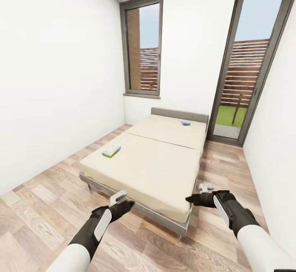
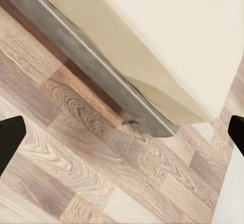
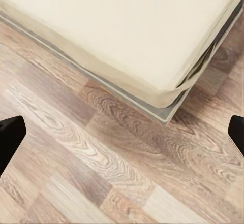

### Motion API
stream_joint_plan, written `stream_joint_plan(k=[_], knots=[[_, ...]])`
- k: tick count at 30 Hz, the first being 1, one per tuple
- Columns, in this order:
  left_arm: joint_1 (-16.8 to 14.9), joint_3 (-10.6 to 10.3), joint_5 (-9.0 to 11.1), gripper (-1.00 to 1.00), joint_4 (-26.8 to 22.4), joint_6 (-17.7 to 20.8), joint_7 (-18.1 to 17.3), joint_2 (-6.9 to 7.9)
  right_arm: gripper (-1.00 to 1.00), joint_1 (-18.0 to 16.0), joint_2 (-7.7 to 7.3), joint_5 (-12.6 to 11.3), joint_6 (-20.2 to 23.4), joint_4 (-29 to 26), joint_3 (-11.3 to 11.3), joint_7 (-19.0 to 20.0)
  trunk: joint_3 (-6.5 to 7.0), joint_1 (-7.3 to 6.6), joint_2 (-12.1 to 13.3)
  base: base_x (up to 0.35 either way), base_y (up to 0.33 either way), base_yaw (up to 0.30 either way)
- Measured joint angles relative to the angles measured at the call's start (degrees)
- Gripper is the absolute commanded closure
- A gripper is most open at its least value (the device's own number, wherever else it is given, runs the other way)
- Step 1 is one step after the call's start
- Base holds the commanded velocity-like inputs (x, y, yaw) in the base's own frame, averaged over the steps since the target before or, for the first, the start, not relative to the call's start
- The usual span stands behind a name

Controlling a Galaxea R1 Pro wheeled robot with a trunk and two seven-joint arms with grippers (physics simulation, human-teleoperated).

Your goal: Put all the toys in the child's room - the three board games (two on the bed and one on the table), the two jigsaw puzzles on the table, and the tennis ball on the table - inside the toy box on the table in the child's room.

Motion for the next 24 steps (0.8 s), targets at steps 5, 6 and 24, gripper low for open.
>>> stream_joint_plan(k=[5,6,24], knots=[[0.01,0.01,-0.02,-1.00,-0.01,0.00,0.15,0.01,-1.00,-0.02,-0.01,0.00,0.00,0.01,0.01,-0.02,0.00,0.00,0.00,0.334,-0.018,0.105],[0.01,0.01,-0.02,-1.00,-0.01,0.00,0.15,0.01,-1.00,-0.02,-0.02,0.00,0.00,0.01,0.01,-0.02,0.00,0.00,0.00,0.336,-0.035,0.167],[0.02,0.01,-0.03,-1.00,-0.02,-0.01,0.27,0.06,-1.00,-0.01,0.03,0.56,0.06,0.02,0.08,-0.08,0.00,0.00,0.00,0.333,-0.131,0.251]])
